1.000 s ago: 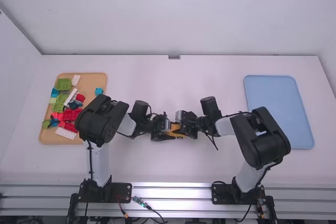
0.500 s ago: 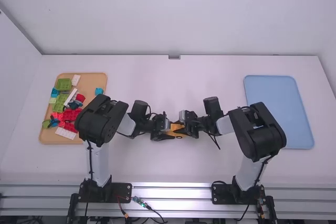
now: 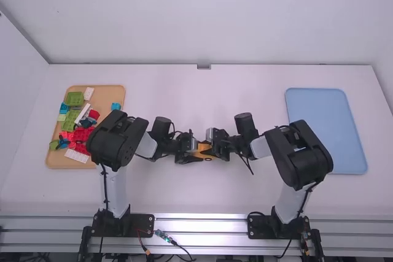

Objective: Assemble lego blocks to make yellow taxi

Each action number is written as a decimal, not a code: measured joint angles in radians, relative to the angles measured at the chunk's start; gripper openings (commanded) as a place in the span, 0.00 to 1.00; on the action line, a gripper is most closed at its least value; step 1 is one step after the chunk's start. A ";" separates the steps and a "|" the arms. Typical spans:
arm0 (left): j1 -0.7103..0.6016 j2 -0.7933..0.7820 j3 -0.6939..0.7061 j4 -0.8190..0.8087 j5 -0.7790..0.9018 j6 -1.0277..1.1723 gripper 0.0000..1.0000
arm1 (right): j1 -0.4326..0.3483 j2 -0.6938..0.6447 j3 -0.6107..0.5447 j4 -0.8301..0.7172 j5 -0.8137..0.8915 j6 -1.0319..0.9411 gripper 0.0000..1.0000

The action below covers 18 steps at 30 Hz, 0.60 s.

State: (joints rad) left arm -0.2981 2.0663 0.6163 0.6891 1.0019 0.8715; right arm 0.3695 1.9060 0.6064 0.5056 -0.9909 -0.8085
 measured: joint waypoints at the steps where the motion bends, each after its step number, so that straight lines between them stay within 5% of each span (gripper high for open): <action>1: 0.000 0.000 0.000 0.000 0.000 0.000 0.43 | 0.000 0.000 0.000 0.000 0.000 0.002 0.00; 18: 0.014 0.000 0.000 -0.002 0.003 0.000 0.42 | 0.039 -0.024 0.045 -0.110 0.085 0.002 0.00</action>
State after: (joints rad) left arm -0.2844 2.0663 0.6159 0.6876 1.0054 0.8719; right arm 0.4088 1.8816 0.6518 0.3954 -0.9054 -0.8066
